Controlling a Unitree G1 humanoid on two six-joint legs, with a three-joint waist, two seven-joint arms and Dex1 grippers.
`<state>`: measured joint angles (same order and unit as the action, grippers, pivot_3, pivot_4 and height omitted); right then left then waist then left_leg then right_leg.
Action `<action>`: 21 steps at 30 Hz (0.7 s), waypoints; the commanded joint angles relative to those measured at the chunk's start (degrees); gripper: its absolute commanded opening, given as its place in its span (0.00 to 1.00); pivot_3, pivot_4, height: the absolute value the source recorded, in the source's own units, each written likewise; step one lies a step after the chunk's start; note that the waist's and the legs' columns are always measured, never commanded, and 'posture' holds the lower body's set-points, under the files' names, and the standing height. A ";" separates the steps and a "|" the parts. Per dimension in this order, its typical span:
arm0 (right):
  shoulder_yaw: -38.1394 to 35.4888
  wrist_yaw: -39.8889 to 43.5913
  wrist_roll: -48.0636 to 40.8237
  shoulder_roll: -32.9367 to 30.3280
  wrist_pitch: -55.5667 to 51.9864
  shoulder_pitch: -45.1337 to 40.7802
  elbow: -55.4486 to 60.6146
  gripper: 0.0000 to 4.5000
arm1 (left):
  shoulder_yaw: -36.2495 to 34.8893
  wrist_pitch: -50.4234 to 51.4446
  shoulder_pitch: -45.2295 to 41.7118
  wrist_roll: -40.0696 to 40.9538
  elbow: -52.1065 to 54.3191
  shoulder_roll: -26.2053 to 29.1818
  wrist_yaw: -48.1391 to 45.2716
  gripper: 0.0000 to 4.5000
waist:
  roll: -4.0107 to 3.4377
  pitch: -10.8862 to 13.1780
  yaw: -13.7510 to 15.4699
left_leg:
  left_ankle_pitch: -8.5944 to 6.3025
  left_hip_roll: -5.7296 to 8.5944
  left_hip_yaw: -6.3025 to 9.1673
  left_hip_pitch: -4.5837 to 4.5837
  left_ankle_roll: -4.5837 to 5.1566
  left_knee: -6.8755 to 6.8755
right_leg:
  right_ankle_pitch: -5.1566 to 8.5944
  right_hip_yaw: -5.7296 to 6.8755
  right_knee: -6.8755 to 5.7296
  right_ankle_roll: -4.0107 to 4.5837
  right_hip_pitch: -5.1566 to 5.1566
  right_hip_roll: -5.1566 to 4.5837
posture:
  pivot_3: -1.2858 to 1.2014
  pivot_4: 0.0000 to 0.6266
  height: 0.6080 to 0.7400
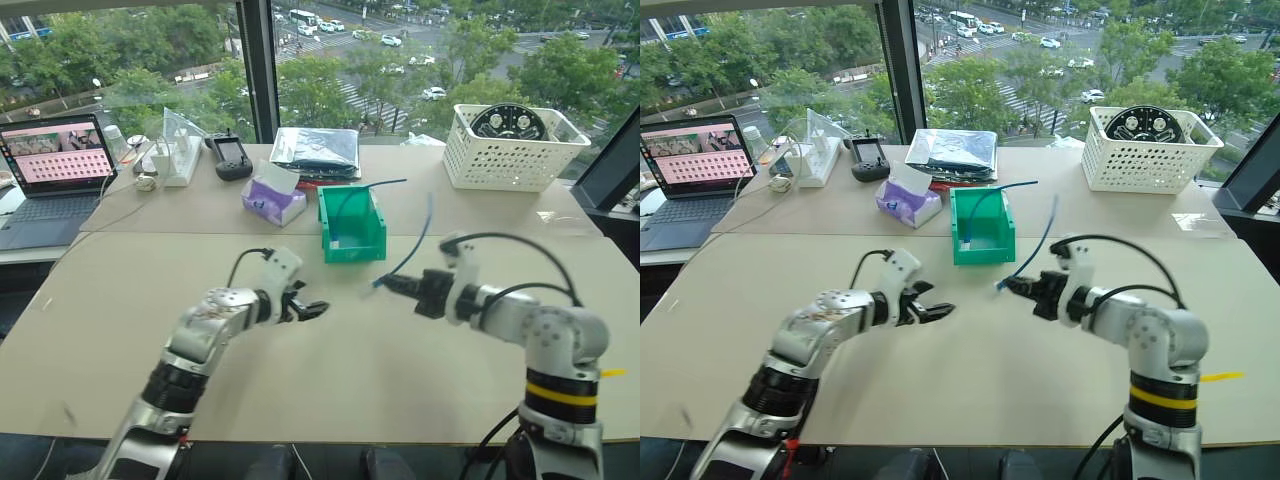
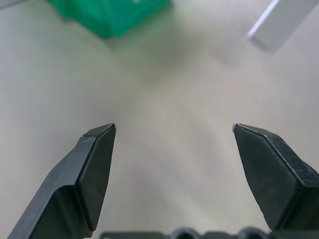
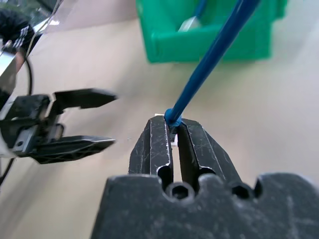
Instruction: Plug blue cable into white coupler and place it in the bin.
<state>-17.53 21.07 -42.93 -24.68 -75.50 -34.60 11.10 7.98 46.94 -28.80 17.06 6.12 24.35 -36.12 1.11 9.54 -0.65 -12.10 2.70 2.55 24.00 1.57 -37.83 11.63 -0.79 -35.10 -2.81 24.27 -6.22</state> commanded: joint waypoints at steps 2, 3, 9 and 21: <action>5.78 5.01 4.88 -3.59 9.47 -9.10 -7.25 0.00 | -2.92 -4.18 0.63 1.09 2.77 -0.97 0.45 0.90 | 0.02 0.01 0.00 | 0.00 0.00 -0.01 0.00 0.00 -0.01 | 0.00 0.03 0.01 0.00 -0.01 0.00 | 0.52 0.24 1.00; 7.90 6.59 6.95 -4.08 12.68 -11.18 -10.28 0.00 | -3.12 -5.09 0.87 0.88 2.96 -1.26 0.86 0.90 | 0.02 0.02 0.00 | 0.00 0.01 0.00 0.00 0.00 0.00 | 0.00 0.04 0.01 0.00 -0.01 0.00 | 0.52 0.24 1.00; 19.92 13.46 22.55 -2.71 35.61 -26.04 -37.28 0.16 | -4.52 -11.99 4.93 -1.22 5.75 -4.64 6.23 0.93 | 0.04 0.04 -0.39 | 0.00 0.07 -0.14 -0.01 0.00 0.00 | -0.03 -0.06 0.01 0.00 0.04 -0.01 | 0.52 0.24 1.00; 14.83 20.63 22.23 -2.15 41.60 -27.96 -40.51 0.99 | -9.63 -17.13 8.26 -1.84 7.25 -6.00 11.35 0.93 | 0.02 0.06 0.41 | -0.02 0.23 0.02 0.09 -0.03 0.06 | -0.13 0.00 -0.02 -0.03 0.13 -0.21 | 0.52 0.24 1.00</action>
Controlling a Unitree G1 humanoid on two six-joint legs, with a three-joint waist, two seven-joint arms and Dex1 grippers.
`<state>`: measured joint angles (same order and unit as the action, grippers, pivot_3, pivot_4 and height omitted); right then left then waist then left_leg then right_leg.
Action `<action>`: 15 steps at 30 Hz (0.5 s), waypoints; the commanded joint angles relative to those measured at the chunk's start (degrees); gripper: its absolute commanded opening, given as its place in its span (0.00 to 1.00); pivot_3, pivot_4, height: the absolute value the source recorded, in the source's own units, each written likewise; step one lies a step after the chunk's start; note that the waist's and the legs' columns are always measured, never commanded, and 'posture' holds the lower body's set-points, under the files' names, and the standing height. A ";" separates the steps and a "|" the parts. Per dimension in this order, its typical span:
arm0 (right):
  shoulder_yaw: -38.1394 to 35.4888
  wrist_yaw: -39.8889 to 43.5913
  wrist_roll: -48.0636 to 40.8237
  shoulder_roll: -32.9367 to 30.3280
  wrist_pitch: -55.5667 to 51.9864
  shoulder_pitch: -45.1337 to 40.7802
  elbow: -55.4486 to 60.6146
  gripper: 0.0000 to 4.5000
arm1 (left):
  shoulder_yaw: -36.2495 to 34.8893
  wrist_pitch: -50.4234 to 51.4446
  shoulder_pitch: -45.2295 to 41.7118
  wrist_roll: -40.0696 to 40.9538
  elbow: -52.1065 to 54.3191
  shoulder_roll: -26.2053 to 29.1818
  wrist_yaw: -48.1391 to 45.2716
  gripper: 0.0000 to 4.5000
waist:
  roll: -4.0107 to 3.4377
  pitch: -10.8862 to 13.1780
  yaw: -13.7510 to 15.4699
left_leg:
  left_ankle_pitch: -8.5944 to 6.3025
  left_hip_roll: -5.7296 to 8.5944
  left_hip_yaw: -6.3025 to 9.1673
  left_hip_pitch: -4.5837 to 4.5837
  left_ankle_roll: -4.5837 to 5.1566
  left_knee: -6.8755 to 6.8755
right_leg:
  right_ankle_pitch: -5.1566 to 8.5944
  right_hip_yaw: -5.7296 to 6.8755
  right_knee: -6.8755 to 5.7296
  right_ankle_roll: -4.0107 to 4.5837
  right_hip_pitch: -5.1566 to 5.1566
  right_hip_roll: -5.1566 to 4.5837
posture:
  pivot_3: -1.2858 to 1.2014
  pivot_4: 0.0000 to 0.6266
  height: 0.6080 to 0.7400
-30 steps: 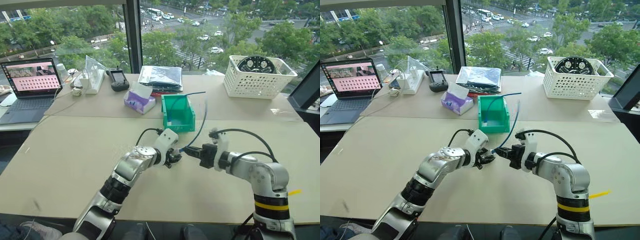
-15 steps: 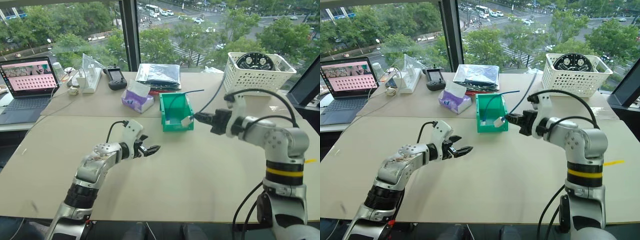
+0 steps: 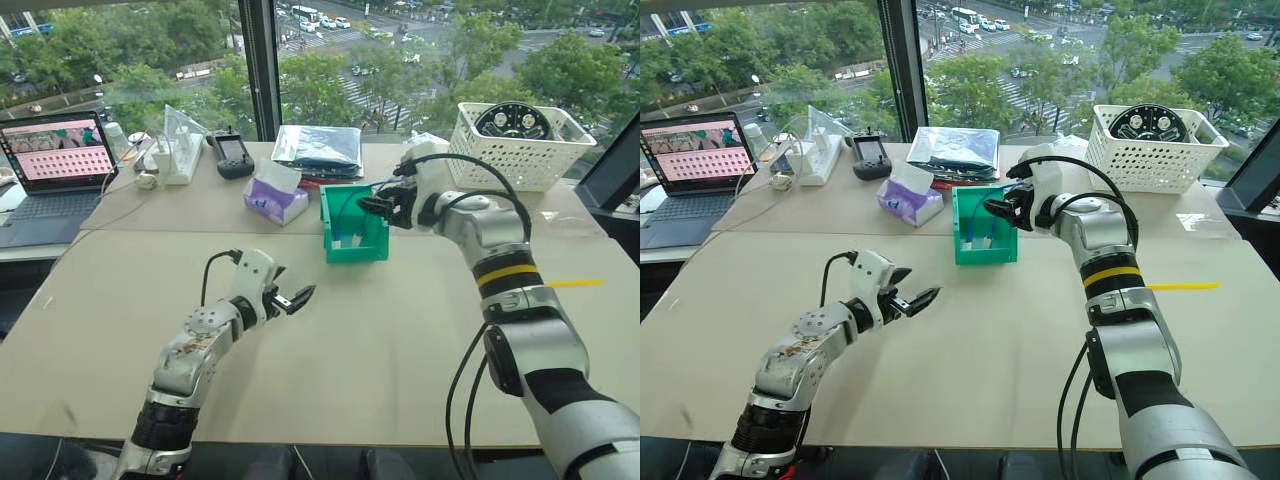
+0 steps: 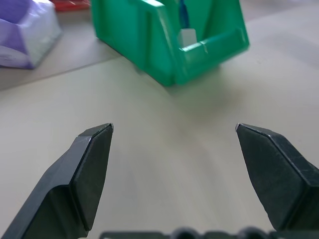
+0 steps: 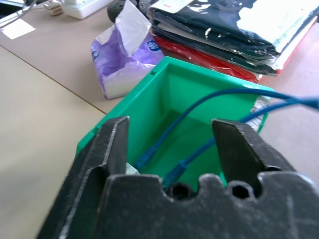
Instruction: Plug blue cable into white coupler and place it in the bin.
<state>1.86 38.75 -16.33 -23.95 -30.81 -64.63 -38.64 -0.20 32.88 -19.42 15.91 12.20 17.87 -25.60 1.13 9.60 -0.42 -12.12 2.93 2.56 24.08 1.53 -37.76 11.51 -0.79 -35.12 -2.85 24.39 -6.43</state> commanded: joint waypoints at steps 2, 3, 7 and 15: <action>-6.67 6.55 -7.81 -5.78 -5.84 8.08 18.75 0.99 | -1.87 -5.46 -0.74 -1.34 0.39 1.41 0.30 0.93 | 0.00 0.00 0.51 | 0.00 0.04 0.09 0.02 0.00 0.00 | -0.01 0.05 0.01 -0.01 -0.01 -0.01 | 0.52 0.24 1.00; -7.72 8.22 -8.92 -7.67 -5.56 12.34 24.03 0.99 | -2.18 -6.43 -0.33 -1.02 0.04 1.95 -0.64 0.93 | 0.00 0.00 0.69 | -0.01 0.05 0.14 0.05 0.00 0.00 | -0.01 0.09 0.02 -0.01 -0.01 -0.02 | 0.52 0.24 1.00; -10.21 11.72 -10.16 -14.55 -4.40 26.78 38.64 0.99 | -2.88 -8.11 1.49 0.54 -0.82 4.11 -4.14 0.93 | 0.00 0.00 1.07 | -0.07 0.09 0.18 0.11 0.04 0.01 | 0.00 0.14 0.04 -0.02 -0.02 -0.05 | 0.52 0.24 1.00; -16.76 5.46 -5.23 -14.54 5.84 52.30 49.68 0.99 | -5.05 -12.91 3.00 1.91 -8.99 6.95 -10.08 0.93 | 0.01 0.01 0.42 | -0.04 -0.02 -0.07 -0.27 0.05 -0.04 | 0.02 -0.06 -0.01 -0.05 -0.22 0.02 | 0.52 0.24 1.00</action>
<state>-13.51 46.69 -23.56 -38.96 -29.51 -13.18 8.58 -4.44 22.75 -15.83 17.38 3.79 24.70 -34.56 1.14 9.61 0.00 -12.10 2.90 2.44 23.76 1.60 -37.82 11.52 -0.88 -35.15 -2.90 24.13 -6.42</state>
